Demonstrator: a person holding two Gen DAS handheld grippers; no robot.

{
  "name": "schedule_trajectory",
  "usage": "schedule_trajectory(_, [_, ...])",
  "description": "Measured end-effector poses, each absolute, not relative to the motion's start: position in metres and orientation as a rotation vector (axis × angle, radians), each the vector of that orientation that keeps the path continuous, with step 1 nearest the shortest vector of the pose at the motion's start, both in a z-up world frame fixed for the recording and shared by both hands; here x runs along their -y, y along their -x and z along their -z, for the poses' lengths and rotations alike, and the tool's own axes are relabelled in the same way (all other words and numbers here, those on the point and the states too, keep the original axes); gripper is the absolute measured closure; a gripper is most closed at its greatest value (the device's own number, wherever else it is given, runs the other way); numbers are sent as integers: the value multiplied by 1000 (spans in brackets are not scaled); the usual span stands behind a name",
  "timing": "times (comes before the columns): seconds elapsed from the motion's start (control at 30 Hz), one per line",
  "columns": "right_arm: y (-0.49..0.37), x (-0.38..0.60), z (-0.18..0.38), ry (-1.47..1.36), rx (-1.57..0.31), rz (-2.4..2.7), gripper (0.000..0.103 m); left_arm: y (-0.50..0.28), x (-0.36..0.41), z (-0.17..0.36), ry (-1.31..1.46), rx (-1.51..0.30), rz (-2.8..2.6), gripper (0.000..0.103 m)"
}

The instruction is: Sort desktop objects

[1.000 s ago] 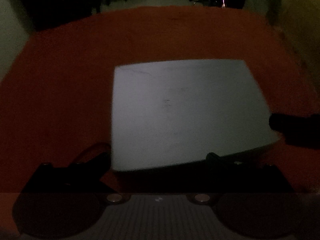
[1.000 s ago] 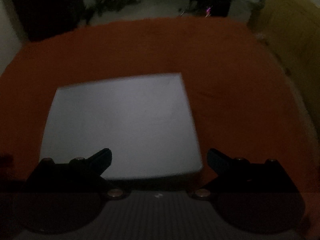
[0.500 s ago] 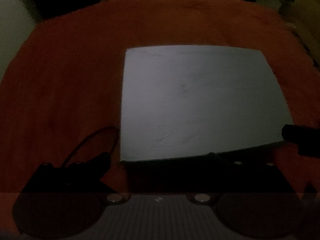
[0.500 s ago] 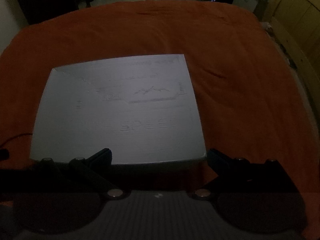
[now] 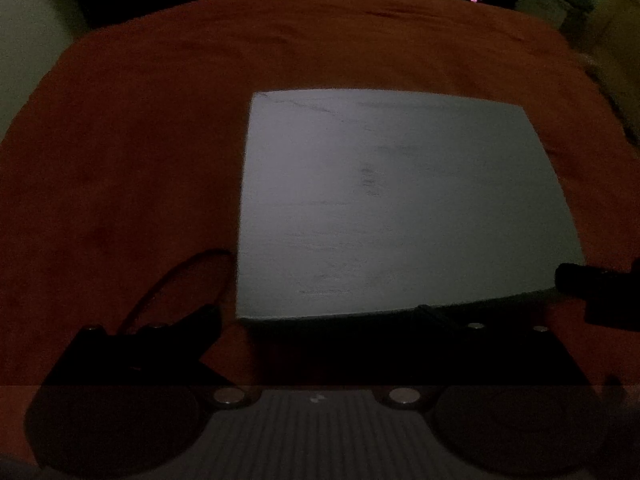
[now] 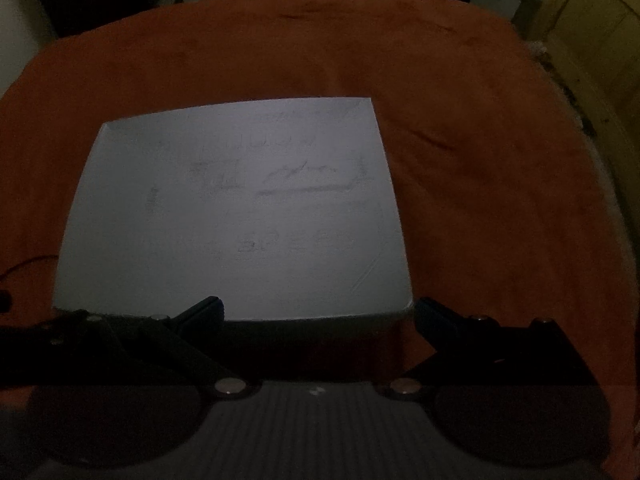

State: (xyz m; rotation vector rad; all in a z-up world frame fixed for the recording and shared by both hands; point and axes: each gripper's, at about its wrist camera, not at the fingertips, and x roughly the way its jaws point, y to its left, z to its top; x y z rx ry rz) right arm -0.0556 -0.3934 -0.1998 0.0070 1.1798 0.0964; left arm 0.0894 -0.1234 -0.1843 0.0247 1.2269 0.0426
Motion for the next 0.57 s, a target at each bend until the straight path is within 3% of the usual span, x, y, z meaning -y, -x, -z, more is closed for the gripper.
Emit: schedule_trajectory(0.57, [60, 386, 188, -2, -1178, -102, 0, -74, 110, 176, -14, -1220, -19, 0])
